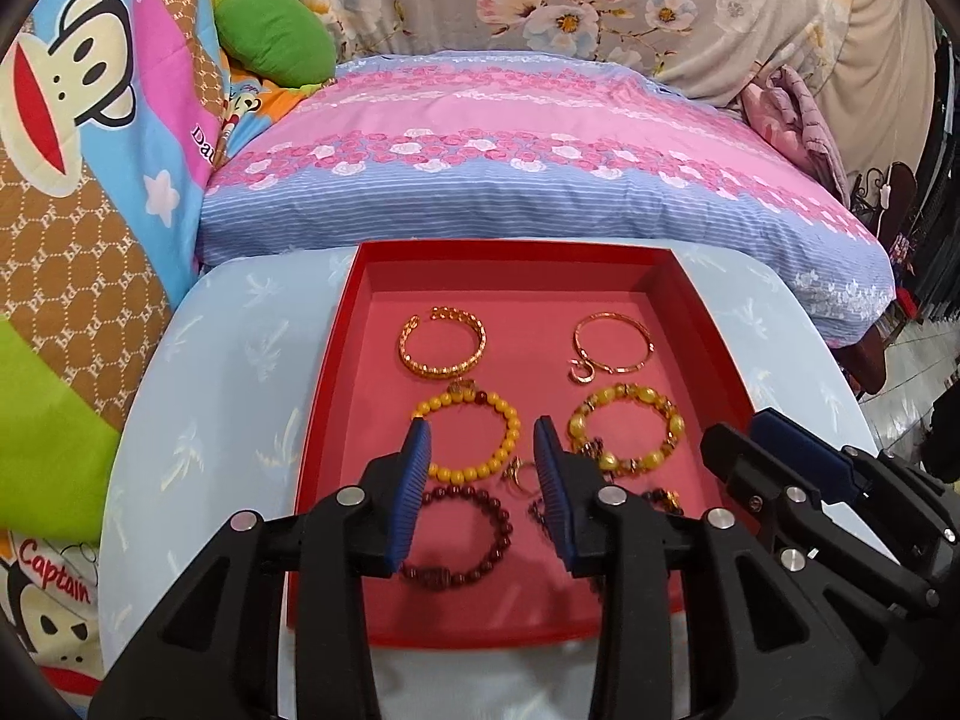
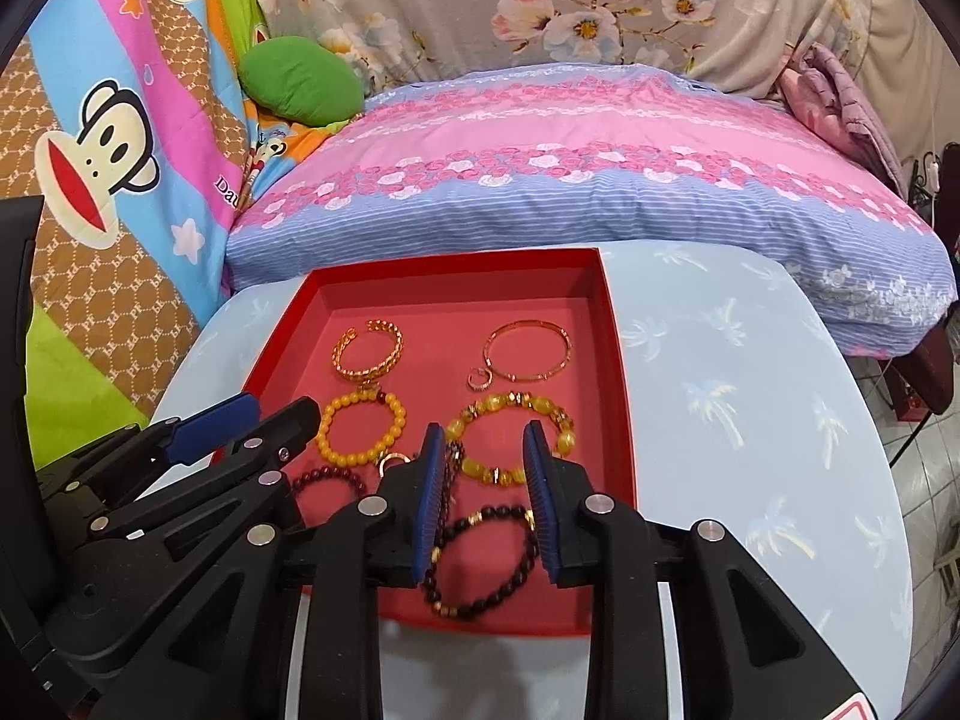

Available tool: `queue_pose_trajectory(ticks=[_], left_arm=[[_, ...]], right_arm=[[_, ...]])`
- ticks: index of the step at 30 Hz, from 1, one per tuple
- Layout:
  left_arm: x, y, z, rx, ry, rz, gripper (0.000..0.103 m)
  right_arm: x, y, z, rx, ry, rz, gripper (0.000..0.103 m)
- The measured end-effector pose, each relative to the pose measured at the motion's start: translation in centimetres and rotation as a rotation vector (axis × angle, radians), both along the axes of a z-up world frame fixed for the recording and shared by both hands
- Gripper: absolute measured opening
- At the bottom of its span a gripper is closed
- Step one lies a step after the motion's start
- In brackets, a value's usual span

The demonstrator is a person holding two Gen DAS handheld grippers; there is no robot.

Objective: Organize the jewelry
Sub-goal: 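Lift both open tools out of the red box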

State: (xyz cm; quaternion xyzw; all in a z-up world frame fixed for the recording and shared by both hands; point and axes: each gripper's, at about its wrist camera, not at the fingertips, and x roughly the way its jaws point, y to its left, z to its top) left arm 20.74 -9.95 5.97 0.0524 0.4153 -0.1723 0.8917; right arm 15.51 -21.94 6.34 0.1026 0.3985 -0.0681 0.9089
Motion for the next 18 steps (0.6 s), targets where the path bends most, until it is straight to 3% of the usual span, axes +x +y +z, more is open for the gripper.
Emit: queue_pose_trajectory(ticks=[9,15,18], left_arm=[[-3.5,0.6,-0.1,0.022,0.002,0.009,0.037],[-5.2,1.3,-0.6,0.033,0.010,0.027,0.042],[-5.8,1.8,-0.9,0.041,0.012,0.043,0.050]], right_arm=[[-3.5,0.8,0.0,-0.025,0.010,-0.006,0.030],[-5.1,1.4,-0.4,-0.044,0.024,-0.005,0.032],[-5.7,1.5,-0.7,-0.048,0.030,-0.008,0.034]])
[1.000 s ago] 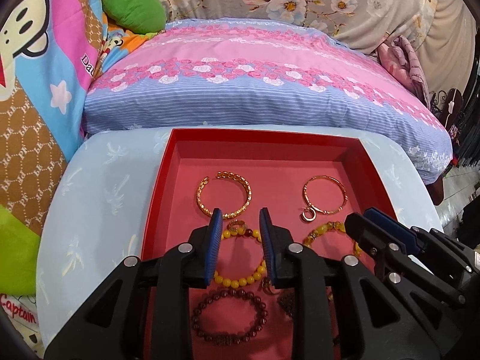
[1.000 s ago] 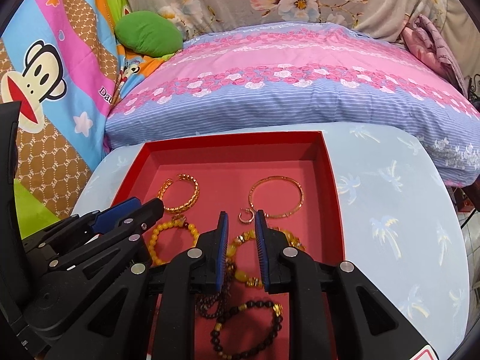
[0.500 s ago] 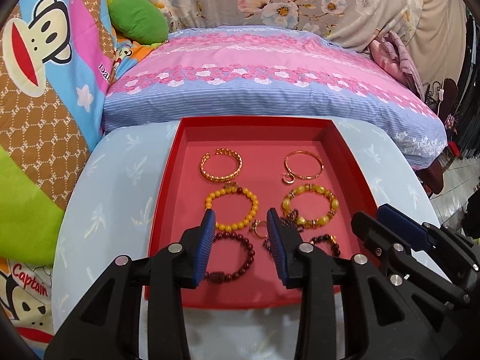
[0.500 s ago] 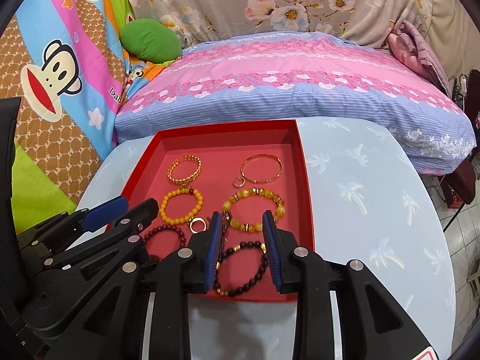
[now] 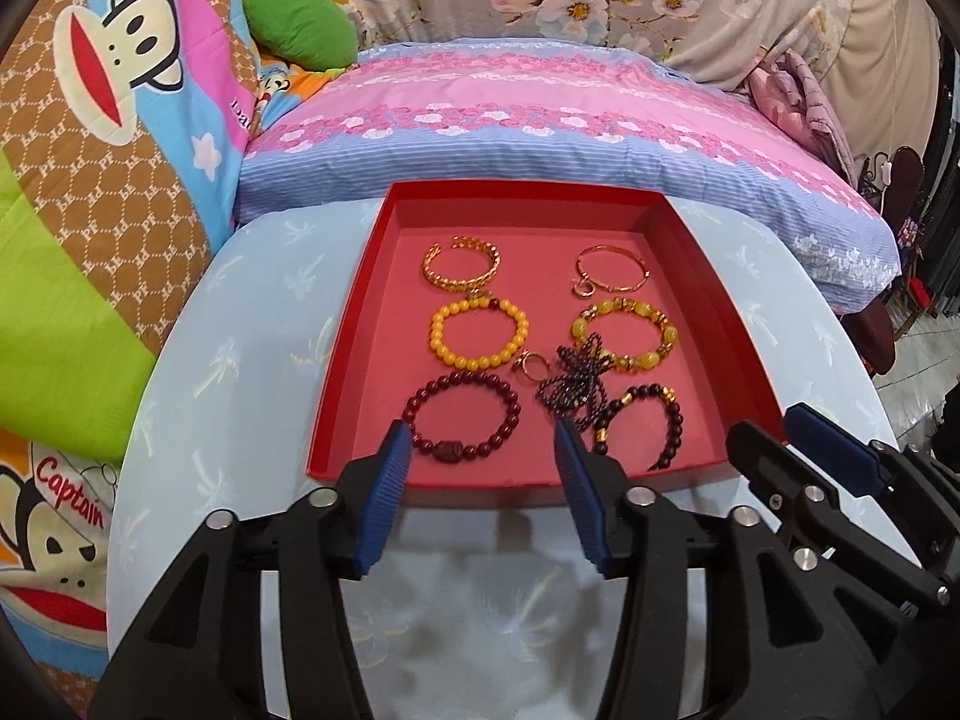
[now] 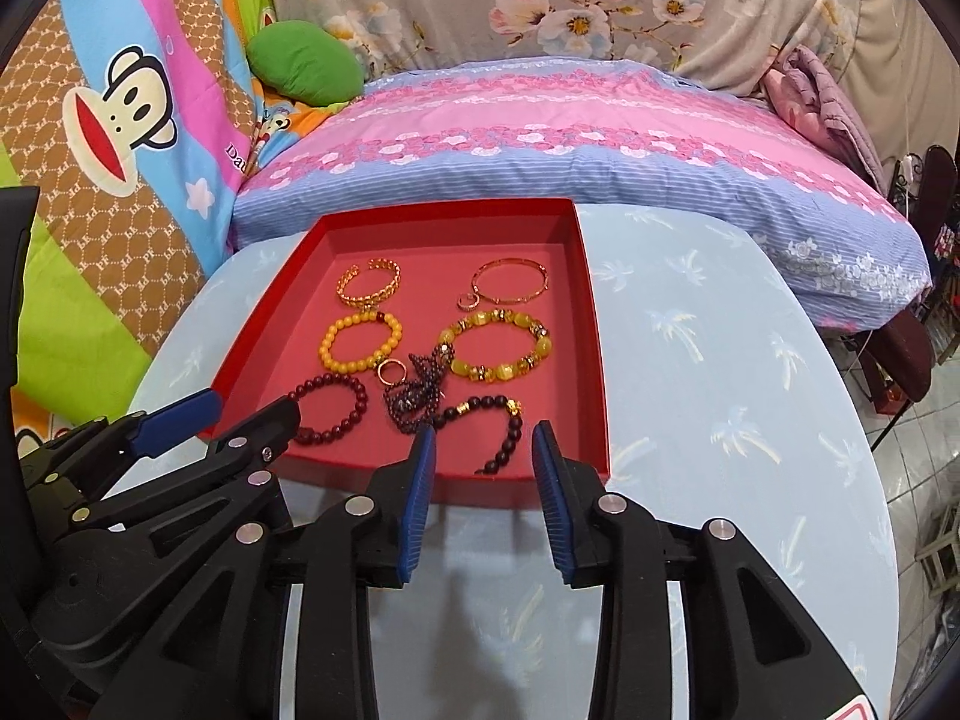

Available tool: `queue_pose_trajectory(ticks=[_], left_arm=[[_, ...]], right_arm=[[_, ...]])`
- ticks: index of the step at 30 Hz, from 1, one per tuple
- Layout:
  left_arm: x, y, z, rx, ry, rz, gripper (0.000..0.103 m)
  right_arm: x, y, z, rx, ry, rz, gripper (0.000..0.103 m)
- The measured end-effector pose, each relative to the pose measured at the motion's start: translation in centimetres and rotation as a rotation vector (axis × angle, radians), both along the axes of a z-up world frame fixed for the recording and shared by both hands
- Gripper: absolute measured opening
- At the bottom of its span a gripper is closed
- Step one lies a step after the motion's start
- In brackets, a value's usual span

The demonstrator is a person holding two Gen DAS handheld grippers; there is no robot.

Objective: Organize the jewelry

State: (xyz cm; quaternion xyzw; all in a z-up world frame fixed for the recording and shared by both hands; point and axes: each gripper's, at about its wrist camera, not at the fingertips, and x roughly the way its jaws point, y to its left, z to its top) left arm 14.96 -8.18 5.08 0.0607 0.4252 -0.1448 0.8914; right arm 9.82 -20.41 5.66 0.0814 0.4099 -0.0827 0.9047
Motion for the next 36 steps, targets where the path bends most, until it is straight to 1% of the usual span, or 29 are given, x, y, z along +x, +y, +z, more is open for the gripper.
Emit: queue_pose_trajectory(ticks=[2,6,9,12,17,24,26,27,29,31,32,34,36], left_arm=[[-0.4,0.2,-0.2,0.008,-0.004,0.005,0.054],[-1.0,0.6,-0.5,0.010,0.001,0.005,0.054],[-1.5,0.8,-0.7,0.014,0.000,0.010,0.056],[-1.9,1.0,-0.9,0.020,-0.005,0.021,0.060],[-2.3,1.6,-1.2,0.028,-0.004,0.044,0.067],[-2.8,2.0,-1.5,0.045,-0.010,0.054,0.072],[-2.9,2.1,-1.5,0.056,-0.022,0.067,0.078],[-2.8,2.2,-1.5,0.056,-0.024,0.072,0.080],[-2.8,2.6,-1.4,0.051,-0.024,0.085,0.087],[-2.7,2.9,-1.4,0.047,-0.025,0.098,0.092],[-2.7,3.1,-1.4,0.044,-0.024,0.100,0.092],[-2.7,3.2,-1.5,0.049,-0.021,0.102,0.093],[-2.6,3.3,-1.7,0.052,-0.016,0.105,0.093]], right_arm=[[-0.4,0.1,-0.2,0.000,0.004,-0.003,0.036],[-1.2,0.3,-0.5,-0.009,0.009,-0.008,0.039],[-1.7,0.4,-0.7,-0.016,0.012,-0.011,0.040],[-2.1,0.5,-0.8,-0.018,0.017,-0.014,0.042],[-2.6,0.7,-1.0,-0.020,0.023,-0.023,0.049],[-3.2,0.7,-1.5,-0.020,0.031,-0.025,0.052],[-3.4,0.6,-1.5,-0.025,0.033,-0.033,0.058],[-3.4,0.5,-1.5,-0.025,0.032,-0.039,0.060],[-3.6,0.3,-1.4,-0.026,0.025,-0.050,0.067],[-3.7,0.1,-1.3,-0.028,0.018,-0.058,0.073],[-3.7,0.0,-1.3,-0.028,0.016,-0.059,0.077],[-3.8,0.0,-1.2,-0.030,0.014,-0.059,0.081],[-3.8,0.1,-1.3,-0.039,0.015,-0.056,0.083]])
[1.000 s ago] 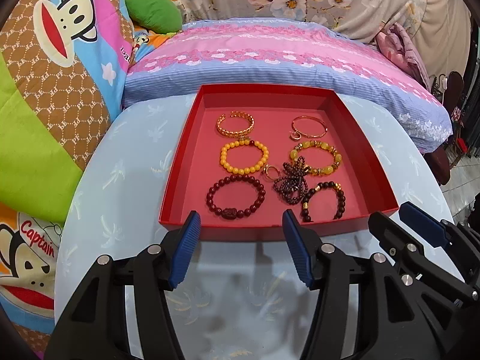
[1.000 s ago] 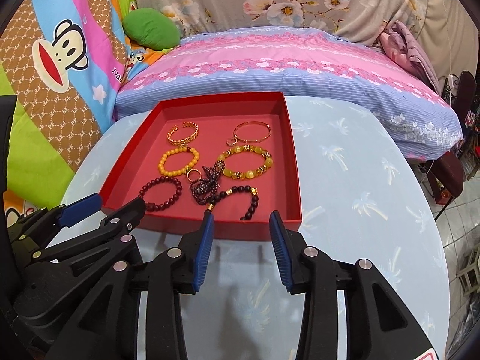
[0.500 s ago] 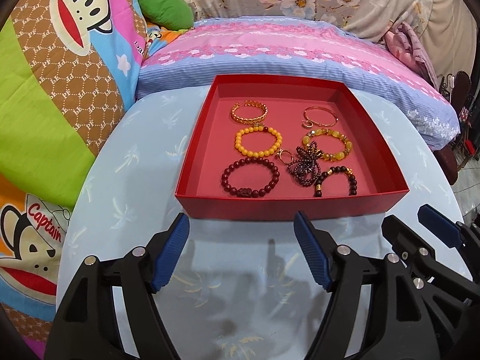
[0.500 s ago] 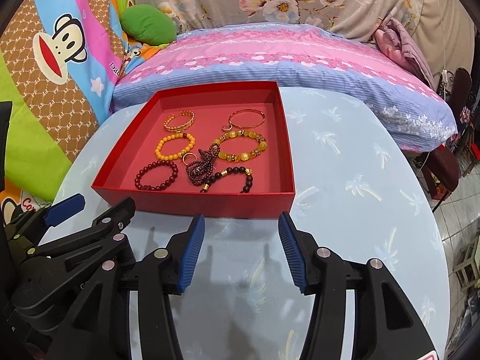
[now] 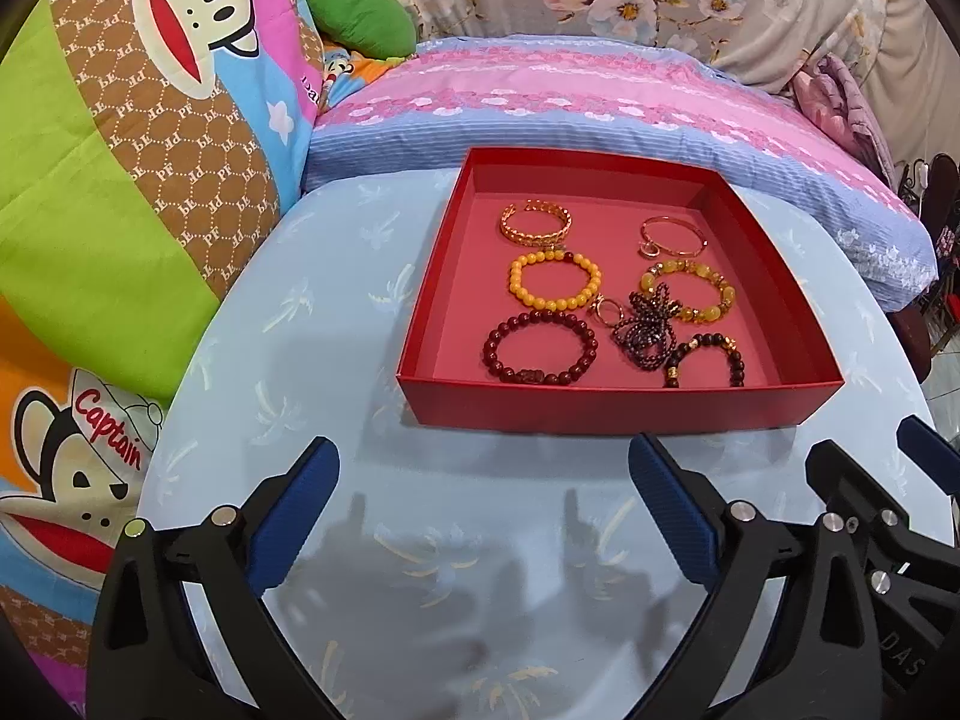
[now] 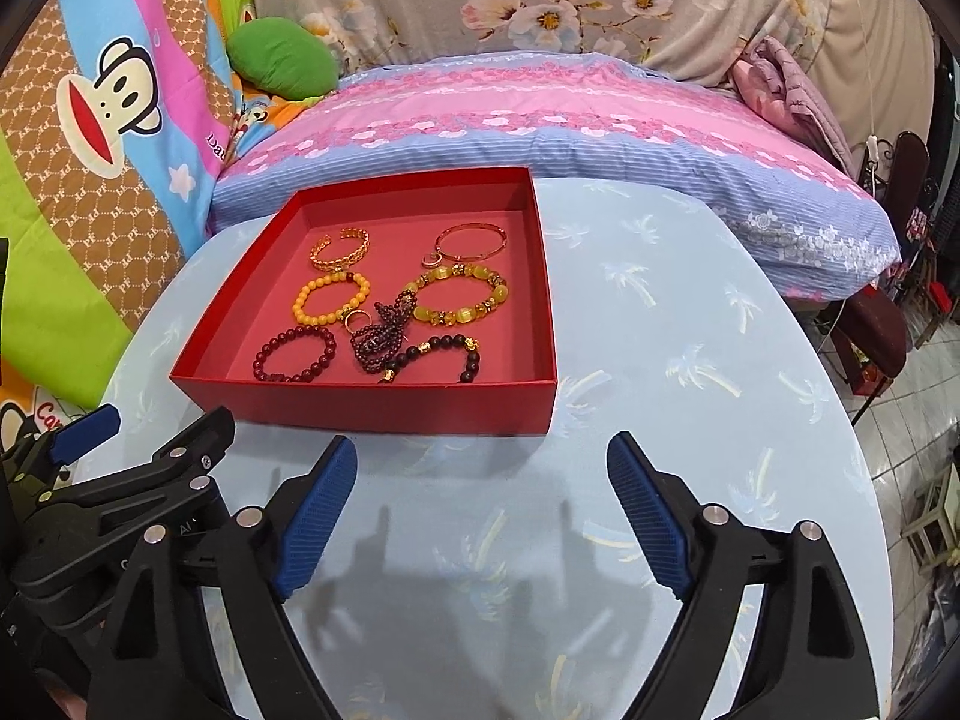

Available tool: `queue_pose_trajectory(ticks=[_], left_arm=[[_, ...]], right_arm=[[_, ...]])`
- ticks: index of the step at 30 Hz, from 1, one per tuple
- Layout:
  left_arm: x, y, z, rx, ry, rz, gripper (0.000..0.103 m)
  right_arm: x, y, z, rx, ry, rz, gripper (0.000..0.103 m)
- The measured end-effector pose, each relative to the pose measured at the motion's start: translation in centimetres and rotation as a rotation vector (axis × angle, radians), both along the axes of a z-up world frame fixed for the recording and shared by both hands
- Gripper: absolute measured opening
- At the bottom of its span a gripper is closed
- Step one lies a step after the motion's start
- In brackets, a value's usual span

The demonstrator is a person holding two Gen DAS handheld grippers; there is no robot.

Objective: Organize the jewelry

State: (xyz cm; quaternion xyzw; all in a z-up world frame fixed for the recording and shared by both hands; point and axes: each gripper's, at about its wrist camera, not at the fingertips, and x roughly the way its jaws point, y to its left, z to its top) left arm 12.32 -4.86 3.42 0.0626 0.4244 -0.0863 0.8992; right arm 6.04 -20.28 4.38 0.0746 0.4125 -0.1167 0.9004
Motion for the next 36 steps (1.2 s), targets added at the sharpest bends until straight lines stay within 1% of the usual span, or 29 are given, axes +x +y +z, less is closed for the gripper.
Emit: queue_pose_trajectory(ticks=[14,16,24,31,36], left_arm=[[0.2,0.3,-0.8,0.003,0.024,0.013,0.095],[0.2,0.3,-0.8,0.003,0.023,0.016,0.095],[0.3,0.4,-1.0,0.005,0.029,0.022,0.095],[0.5,0.6,-1.0,0.002,0.030,0.028,0.095],[0.4,0.6,-1.0,0.006,0.027,0.026,0.095]], right_arm=[[0.5,-0.3,-1.1,0.040,0.056,-0.009,0.086],[0.5,-0.3,-1.2,0.038,0.055,-0.011,0.090],[0.6,-0.2,-1.2,0.014,0.047,-0.007,0.090],[0.8,-0.4,-1.6,0.055,0.058,0.002,0.090],[0.6,-0.1,-1.6,0.017,0.050,-0.012,0.090]])
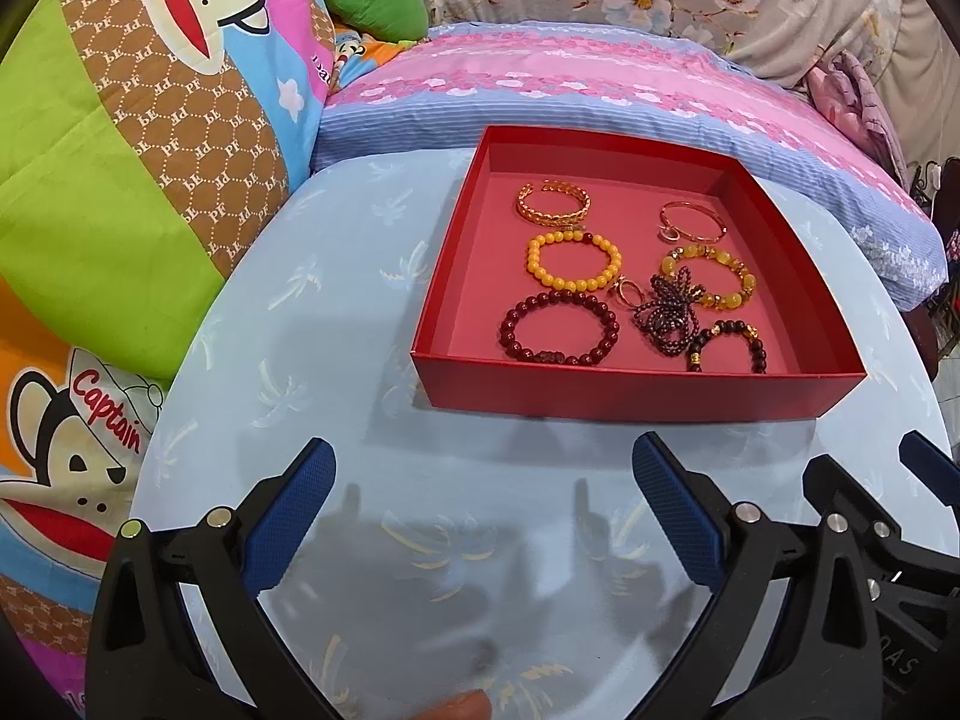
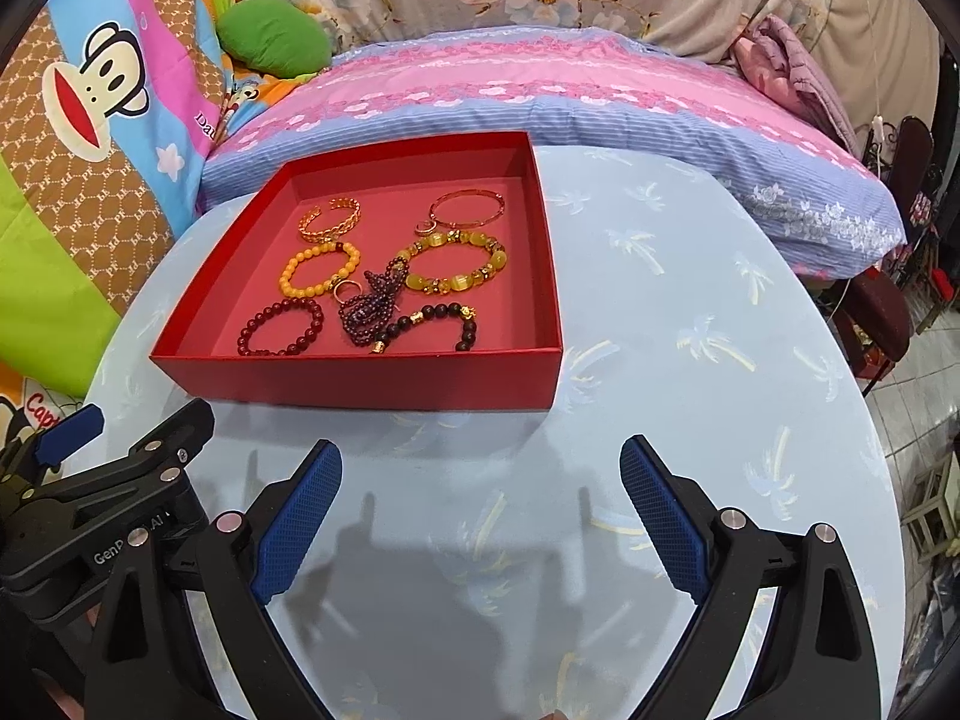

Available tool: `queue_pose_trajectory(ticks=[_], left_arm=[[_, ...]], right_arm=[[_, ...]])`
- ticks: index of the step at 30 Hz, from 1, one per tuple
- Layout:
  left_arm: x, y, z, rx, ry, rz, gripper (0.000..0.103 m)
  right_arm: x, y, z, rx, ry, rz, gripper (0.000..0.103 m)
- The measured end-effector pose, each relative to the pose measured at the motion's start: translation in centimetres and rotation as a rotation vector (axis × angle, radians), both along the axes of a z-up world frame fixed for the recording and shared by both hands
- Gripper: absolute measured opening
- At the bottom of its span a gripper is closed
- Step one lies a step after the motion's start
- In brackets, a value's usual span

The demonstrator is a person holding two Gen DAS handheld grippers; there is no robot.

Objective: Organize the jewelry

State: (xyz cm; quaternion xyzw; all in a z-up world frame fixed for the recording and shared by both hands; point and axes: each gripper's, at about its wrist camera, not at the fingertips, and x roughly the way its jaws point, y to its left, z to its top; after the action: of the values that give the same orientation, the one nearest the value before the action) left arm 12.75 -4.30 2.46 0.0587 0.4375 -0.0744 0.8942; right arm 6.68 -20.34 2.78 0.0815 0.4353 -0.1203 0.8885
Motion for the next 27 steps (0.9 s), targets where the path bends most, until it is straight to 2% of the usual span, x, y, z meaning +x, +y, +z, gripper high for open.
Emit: queue_pose_trajectory(ticks=[27], left_arm=[[0.19,0.07,-0.14,0.011,0.007,0.009,0.096]], right_arm=[[-0.04,0.22,-0.10,-0.011,0.001,-0.009,0.090]])
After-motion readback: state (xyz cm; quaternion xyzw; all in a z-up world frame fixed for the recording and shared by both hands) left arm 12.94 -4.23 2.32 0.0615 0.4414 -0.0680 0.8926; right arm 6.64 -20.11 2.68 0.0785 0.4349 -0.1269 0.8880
